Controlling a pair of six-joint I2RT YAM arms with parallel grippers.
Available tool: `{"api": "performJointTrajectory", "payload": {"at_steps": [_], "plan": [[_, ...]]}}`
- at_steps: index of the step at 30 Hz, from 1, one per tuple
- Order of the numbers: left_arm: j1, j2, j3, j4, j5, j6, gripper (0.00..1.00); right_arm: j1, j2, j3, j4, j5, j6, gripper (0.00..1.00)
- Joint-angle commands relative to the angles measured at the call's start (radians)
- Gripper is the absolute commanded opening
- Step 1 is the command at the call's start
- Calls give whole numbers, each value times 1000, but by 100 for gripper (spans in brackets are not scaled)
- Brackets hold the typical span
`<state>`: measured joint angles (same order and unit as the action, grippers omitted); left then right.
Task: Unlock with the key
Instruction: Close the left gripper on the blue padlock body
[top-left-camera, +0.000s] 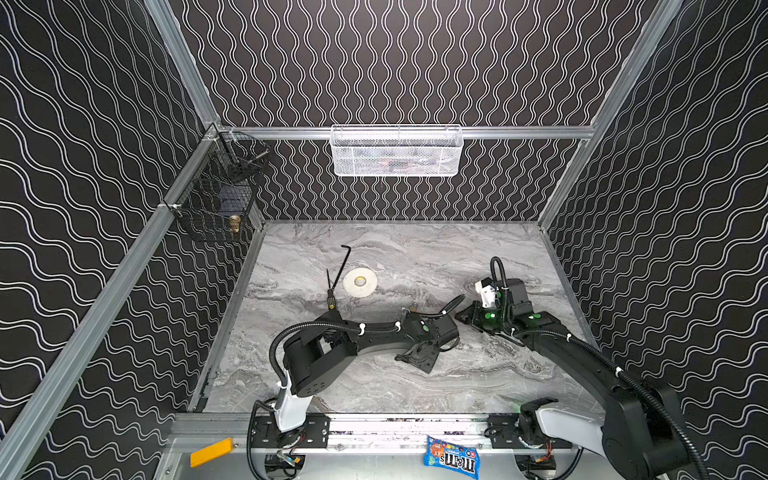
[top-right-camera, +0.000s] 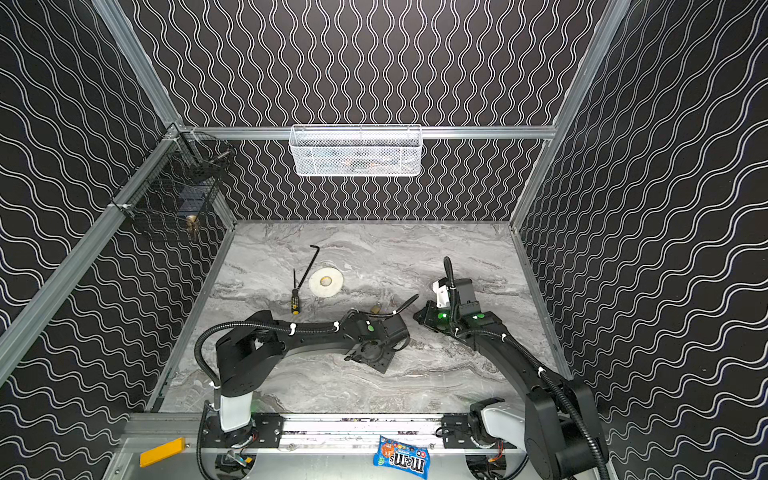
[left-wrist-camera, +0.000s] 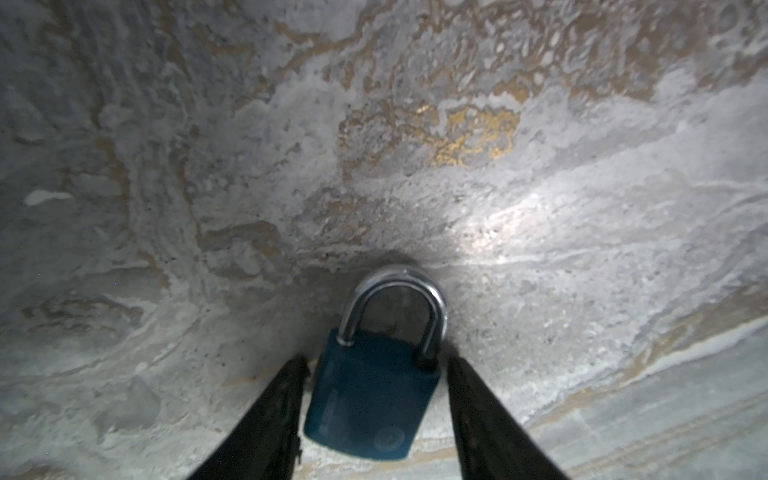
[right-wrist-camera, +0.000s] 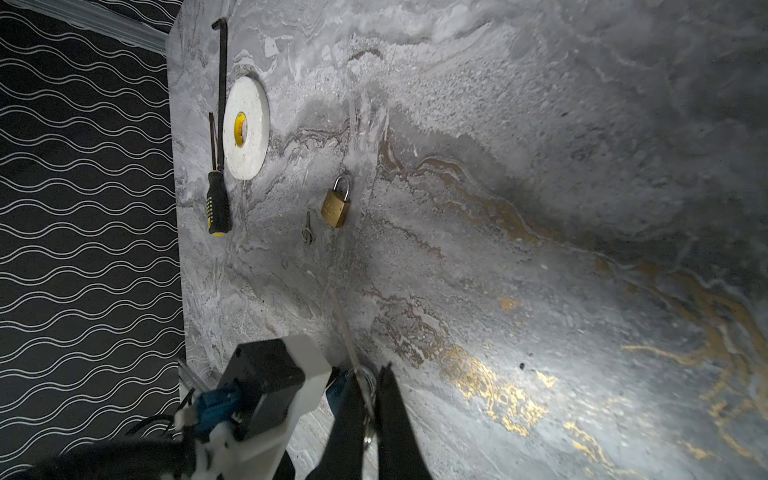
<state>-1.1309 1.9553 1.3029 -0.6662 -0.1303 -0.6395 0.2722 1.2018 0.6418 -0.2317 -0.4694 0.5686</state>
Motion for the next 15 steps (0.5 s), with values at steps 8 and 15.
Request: {"api": "performJointTrajectory", "payload": {"at_steps": [8,15], "plan": [[0,-2,-20,-70,-30,-65,49,-1,26,3,51,-40,23,0],[3,-29,-65,-97,-60,-155,44,-1,56,11,64,-93,6,0]]}}
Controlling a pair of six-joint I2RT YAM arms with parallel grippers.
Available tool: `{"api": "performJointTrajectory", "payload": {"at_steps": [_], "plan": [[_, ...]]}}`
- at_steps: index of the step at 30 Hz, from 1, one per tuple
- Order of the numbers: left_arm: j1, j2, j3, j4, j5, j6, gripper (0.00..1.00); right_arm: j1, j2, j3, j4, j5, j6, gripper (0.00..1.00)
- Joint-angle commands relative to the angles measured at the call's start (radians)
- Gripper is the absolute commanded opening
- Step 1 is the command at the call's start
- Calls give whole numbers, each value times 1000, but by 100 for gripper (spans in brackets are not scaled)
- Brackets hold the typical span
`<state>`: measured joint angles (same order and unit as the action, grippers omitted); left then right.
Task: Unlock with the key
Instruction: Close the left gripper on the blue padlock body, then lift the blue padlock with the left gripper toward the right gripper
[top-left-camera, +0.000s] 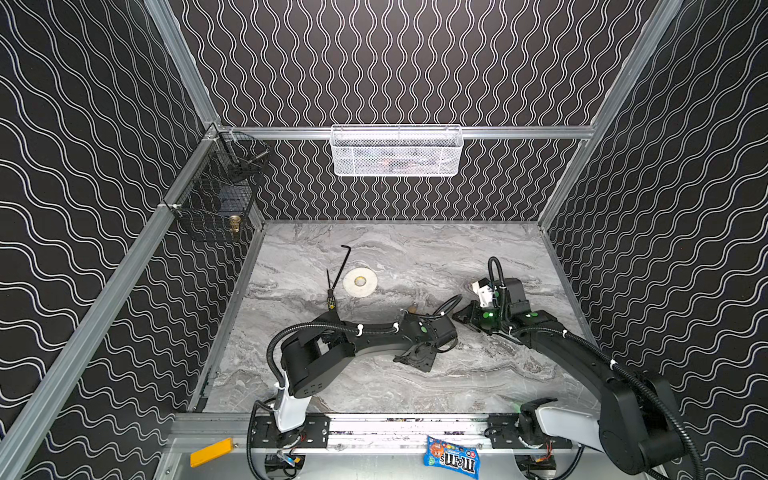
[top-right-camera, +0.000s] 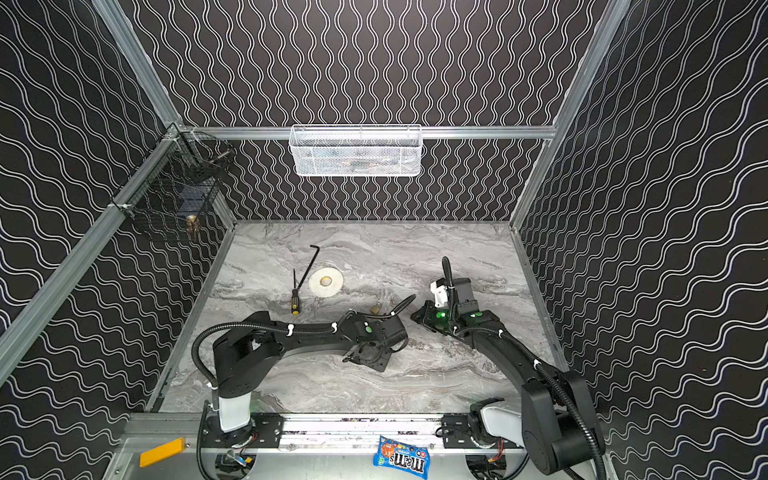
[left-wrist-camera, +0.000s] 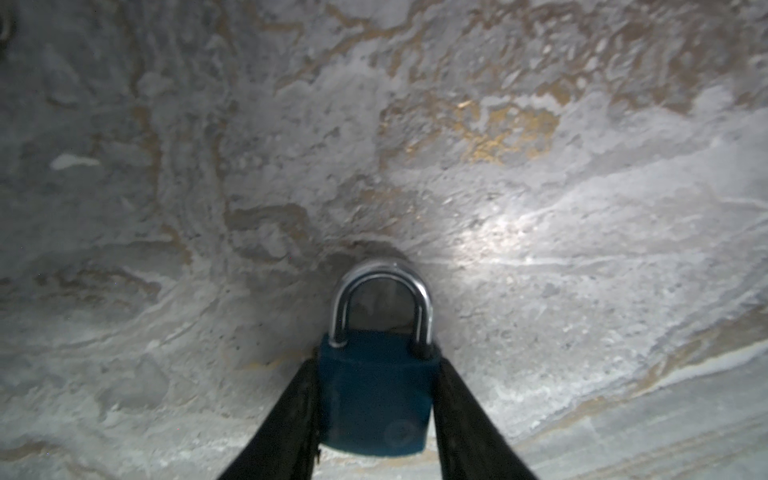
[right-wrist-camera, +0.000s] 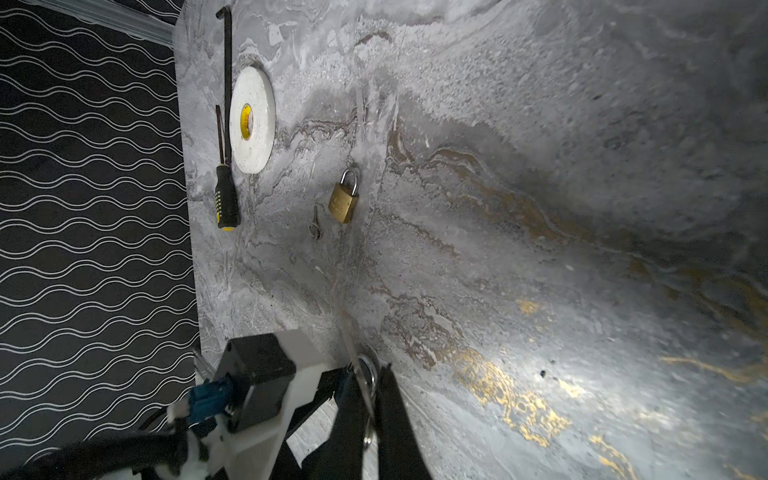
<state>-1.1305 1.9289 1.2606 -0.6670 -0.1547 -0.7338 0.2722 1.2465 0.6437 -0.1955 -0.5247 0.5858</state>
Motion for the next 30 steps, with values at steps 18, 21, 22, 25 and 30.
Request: {"api": "performJointTrajectory", "payload": {"at_steps": [18,21,22,25,30], "plan": [[178,-238,-362,-37,18,-339,37,30,22,-10,55,-92,-7,0],[181,-239,-363,-33,21,-347,40,45,24,-2,49,-85,-5,0],[182,-240,-367,-24,27,-350,41,53,24,3,45,-79,-6,0],[186,-240,-382,8,47,-361,44,71,24,10,42,-67,-4,0],[192,-232,-391,25,62,-361,45,92,21,11,42,-56,6,0]]}}
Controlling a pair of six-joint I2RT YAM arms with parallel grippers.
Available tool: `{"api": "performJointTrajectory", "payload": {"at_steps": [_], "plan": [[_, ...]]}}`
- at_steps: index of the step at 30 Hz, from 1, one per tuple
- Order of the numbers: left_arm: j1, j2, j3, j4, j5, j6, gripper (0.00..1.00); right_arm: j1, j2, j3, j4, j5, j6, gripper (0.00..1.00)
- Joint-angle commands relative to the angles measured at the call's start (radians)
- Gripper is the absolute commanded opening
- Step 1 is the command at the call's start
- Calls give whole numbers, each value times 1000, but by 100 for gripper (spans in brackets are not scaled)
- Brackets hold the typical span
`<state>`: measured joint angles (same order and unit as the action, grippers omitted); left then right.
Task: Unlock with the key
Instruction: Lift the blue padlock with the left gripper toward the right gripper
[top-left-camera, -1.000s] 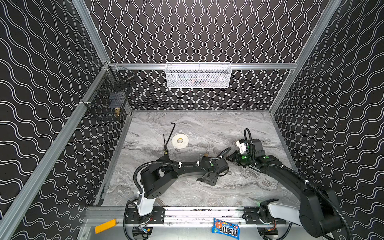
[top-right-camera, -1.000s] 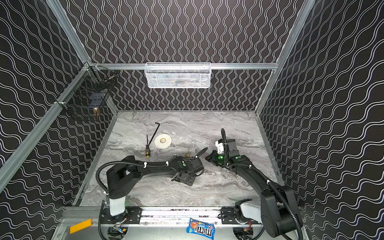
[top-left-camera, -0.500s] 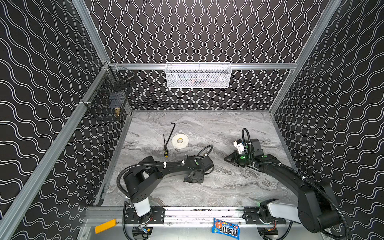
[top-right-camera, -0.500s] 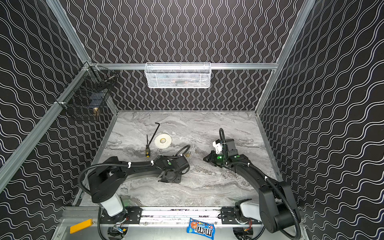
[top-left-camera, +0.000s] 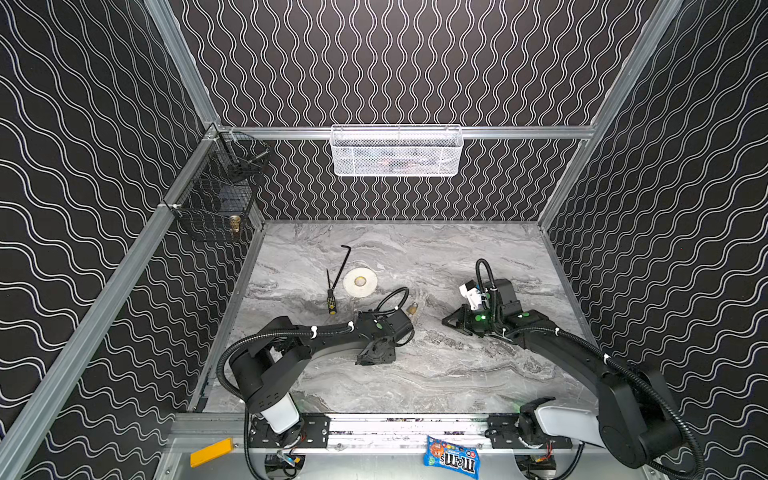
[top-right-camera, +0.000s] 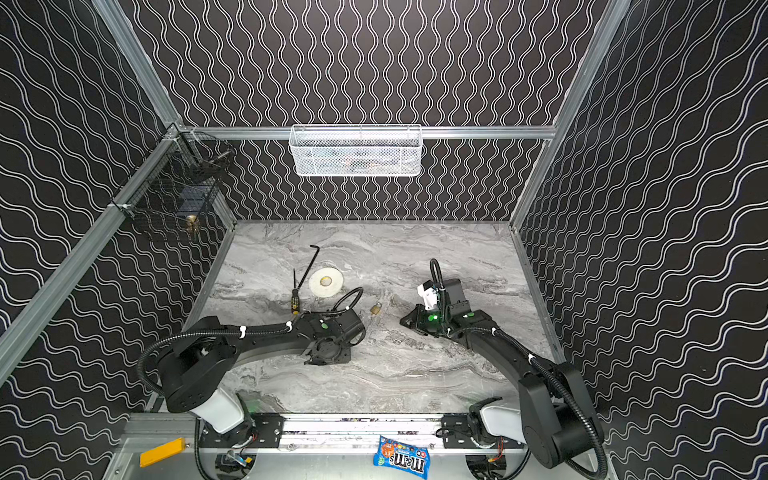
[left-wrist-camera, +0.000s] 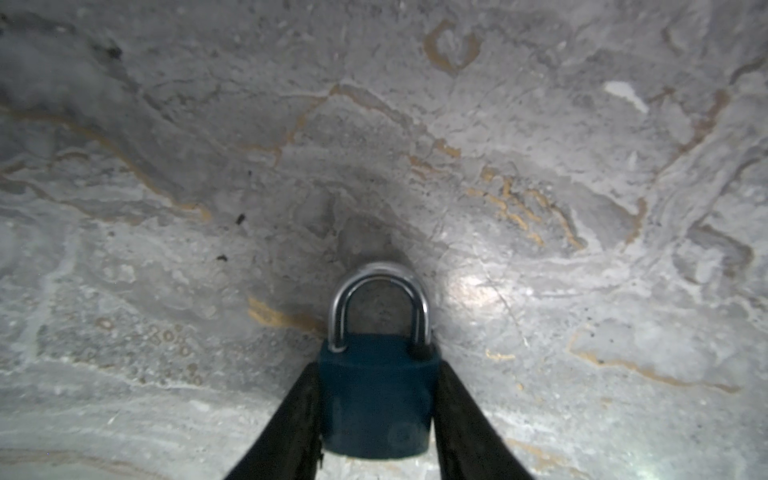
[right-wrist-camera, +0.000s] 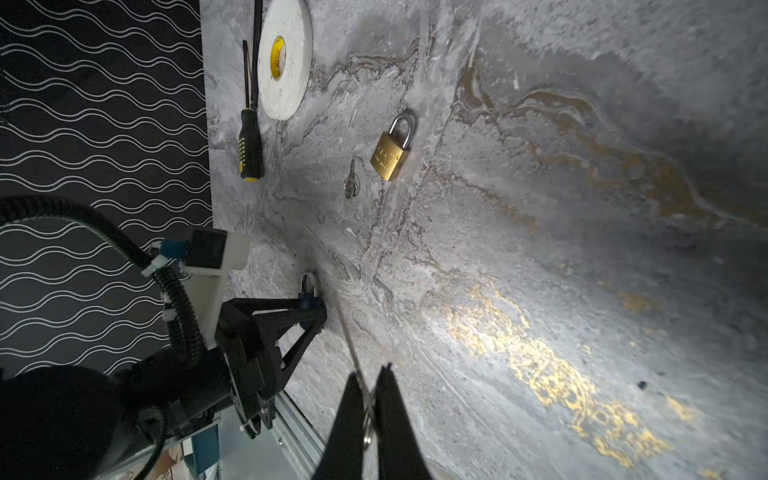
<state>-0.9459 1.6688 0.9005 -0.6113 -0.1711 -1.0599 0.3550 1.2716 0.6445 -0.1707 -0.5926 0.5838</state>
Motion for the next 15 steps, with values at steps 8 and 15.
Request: {"api": "performJointTrajectory", "payload": {"at_steps": [8,15], "plan": [[14,-5,-51,-19,70,-57,37,39,3,19,16,28,17,0],[34,-86,-41,-32,43,-81,31,51,8,35,12,36,19,0]]}}
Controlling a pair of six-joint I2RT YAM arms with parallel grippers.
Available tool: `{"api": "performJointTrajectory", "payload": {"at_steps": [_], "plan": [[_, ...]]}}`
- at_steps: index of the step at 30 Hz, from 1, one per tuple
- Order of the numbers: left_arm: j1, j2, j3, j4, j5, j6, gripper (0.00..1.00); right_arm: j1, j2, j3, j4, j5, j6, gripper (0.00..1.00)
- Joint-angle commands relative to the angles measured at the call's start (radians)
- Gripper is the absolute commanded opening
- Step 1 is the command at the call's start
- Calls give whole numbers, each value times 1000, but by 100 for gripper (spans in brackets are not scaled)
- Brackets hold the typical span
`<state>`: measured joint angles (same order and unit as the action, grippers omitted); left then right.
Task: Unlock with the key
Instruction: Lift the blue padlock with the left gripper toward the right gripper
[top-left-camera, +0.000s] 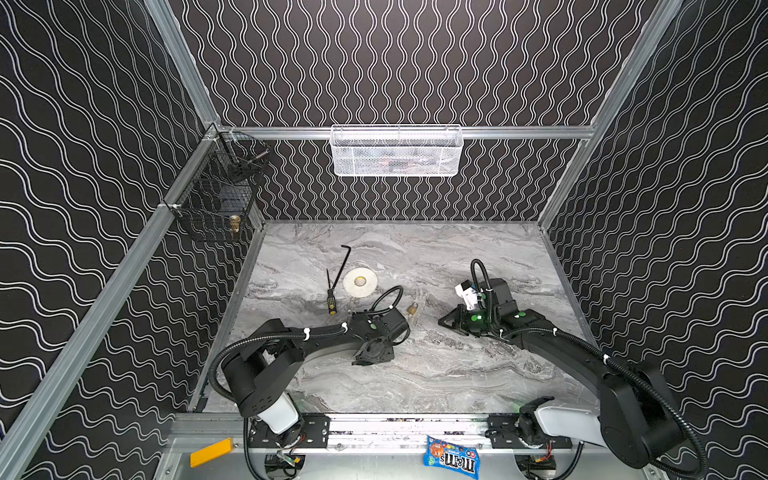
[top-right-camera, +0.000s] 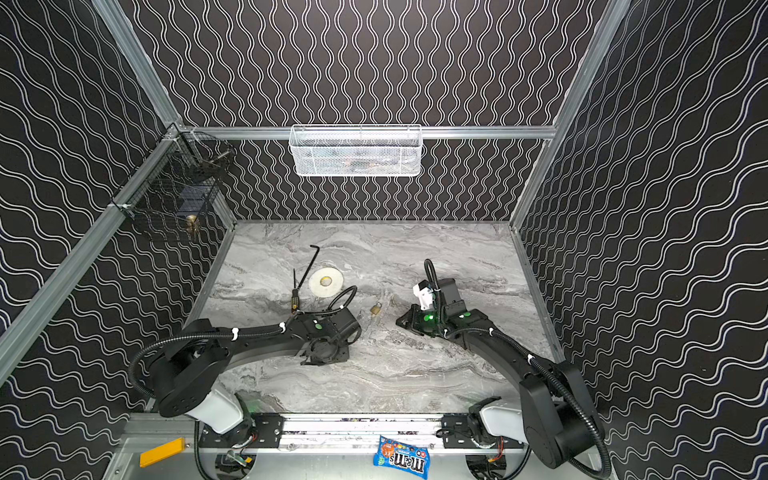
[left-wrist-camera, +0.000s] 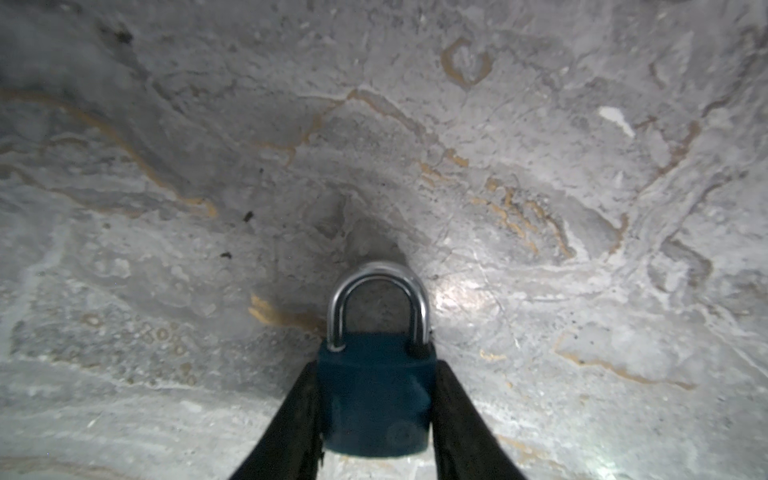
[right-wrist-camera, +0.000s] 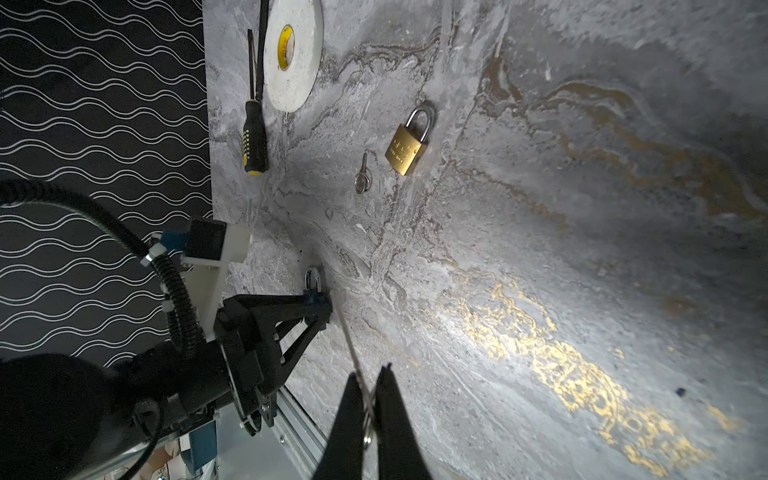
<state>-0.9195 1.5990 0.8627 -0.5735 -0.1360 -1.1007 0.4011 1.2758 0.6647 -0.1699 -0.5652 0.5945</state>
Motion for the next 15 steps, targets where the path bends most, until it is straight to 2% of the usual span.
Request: {"api": "performJointTrajectory", "payload": {"at_steps": [1,10,15], "plan": [[12,-26,-4,-69,8,-43,30,6,6,16,13,8,9,0],[62,-165,-18,-44,19,-101,26,30,4,34,4,29,26,0],[116,-229,12,-59,9,-127,24,105,-1,25,31,43,80,0]]}}
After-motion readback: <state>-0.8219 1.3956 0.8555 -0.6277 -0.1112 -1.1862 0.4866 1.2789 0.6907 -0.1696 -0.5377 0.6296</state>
